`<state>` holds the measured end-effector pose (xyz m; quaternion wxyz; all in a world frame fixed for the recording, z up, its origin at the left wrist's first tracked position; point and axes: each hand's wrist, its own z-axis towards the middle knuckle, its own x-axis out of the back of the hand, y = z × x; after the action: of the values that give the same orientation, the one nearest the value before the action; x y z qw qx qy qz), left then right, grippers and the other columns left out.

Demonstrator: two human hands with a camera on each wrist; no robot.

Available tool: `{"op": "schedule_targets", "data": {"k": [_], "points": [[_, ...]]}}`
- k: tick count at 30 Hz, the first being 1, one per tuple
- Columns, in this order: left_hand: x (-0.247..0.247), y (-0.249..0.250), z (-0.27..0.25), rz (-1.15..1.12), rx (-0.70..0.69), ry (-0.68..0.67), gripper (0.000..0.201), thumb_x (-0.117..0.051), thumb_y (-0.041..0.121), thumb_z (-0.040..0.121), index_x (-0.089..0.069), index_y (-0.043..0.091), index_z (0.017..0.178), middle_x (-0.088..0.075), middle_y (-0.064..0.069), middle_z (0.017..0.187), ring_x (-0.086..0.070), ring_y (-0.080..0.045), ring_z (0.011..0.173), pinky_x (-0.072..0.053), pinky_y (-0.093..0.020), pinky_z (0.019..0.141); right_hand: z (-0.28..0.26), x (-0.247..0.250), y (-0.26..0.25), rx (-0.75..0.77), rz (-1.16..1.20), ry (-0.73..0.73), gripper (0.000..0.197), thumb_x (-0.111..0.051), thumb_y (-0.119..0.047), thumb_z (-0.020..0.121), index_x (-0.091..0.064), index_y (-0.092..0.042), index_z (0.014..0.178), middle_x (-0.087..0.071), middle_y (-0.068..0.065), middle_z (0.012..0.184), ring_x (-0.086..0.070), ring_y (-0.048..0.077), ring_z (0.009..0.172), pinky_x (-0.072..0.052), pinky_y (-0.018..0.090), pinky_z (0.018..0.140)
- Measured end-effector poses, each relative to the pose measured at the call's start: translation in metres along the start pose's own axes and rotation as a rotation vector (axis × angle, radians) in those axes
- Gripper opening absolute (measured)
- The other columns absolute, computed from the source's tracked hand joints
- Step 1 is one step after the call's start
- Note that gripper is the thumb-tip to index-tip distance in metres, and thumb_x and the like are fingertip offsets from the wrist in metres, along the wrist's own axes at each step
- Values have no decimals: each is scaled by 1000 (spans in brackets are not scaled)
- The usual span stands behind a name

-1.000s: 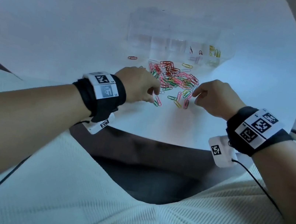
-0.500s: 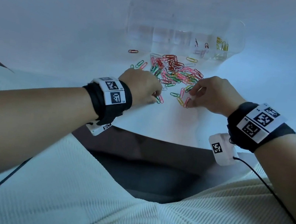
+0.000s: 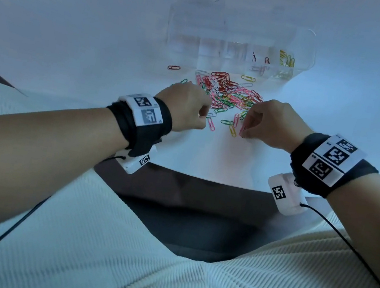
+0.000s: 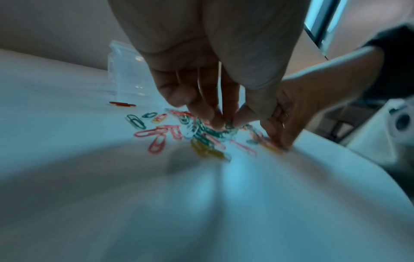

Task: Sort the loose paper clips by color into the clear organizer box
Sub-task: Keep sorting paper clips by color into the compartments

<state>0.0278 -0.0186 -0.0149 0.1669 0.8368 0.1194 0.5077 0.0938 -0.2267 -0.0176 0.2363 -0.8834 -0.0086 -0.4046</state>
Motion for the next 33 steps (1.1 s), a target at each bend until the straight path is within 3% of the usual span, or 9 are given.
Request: {"op": "schedule_targets", "data": {"k": [5, 9, 11, 16, 20, 24, 26, 28, 33], "points": [[16, -3, 4, -216, 43, 111, 4, -65, 11, 74, -64, 14, 74, -66, 0, 76, -62, -18, 75, -51, -31, 71, -1, -4, 1, -33, -22, 40, 26, -87, -26, 67, -71, -17, 85, -69, 0, 82, -62, 18, 71, -43, 24, 54], [21, -8, 5, -328, 77, 135, 28, -61, 4, 76, -71, 18, 99, -67, 1, 79, -52, 6, 48, -40, -5, 51, 0, -11, -1, -25, -39, 93, 17, -83, -19, 70, -74, -16, 84, -71, 6, 84, -66, 24, 81, -54, 32, 70], [22, -10, 6, -327, 95, 124, 31, -62, 5, 78, -73, 19, 103, -67, 1, 81, -50, 4, 45, -43, -11, 57, 1, -12, -2, -14, -48, 111, 13, -78, -16, 73, -74, -17, 86, -71, 6, 85, -66, 25, 82, -53, 31, 70], [18, -10, 7, -348, 133, 106, 15, -63, 7, 74, -68, 16, 86, -59, 11, 71, -52, 5, 50, -35, -3, 46, 1, -18, -1, -15, -31, 135, 26, -72, -15, 72, -68, -19, 97, -70, 4, 85, -64, 25, 82, -48, 29, 66], [11, -9, 10, -341, 156, 84, 16, -49, 8, 82, -47, 15, 68, -45, 6, 61, -44, -15, 61, -34, -25, 56, 1, -19, -2, 15, -34, 110, 21, -72, -17, 72, -67, -17, 93, -65, 1, 80, -61, 25, 79, -40, 26, 63], [15, -11, 11, -423, 158, 26, 24, -38, 6, 88, -45, 4, 64, -39, -4, 60, -31, -15, 50, -29, -29, 56, 0, -5, -12, 6, 97, 102, 12, -56, -8, 81, -64, -14, 76, -58, -1, 64, -56, 20, 64, -39, 23, 54], [19, -11, 11, -351, 136, 52, 25, -42, 14, 89, -55, 3, 71, -45, -1, 59, -37, -14, 48, -36, -31, 60, -1, 2, -18, -57, 362, 58, 24, -40, 3, 80, -56, -12, 69, -52, 3, 55, -52, 19, 50, -37, 21, 48], [19, -12, 10, -207, 97, 71, 17, -50, 25, 88, -64, 17, 85, -48, 8, 58, -47, -14, 56, -42, -31, 66, -3, 5, -23, -74, 580, 37, 29, -29, 11, 73, -46, -11, 66, -39, 2, 51, -44, 20, 43, -33, 20, 46], [8, -18, 6, 12, 62, -5, 30, -56, 37, 89, -59, 44, 118, -57, 2, 75, -56, -22, 78, -41, -28, 68, -7, -5, -33, -56, 749, -53, 30, -24, 12, 64, -43, -11, 61, -39, 5, 49, -38, 20, 43, -31, 18, 42]]}}
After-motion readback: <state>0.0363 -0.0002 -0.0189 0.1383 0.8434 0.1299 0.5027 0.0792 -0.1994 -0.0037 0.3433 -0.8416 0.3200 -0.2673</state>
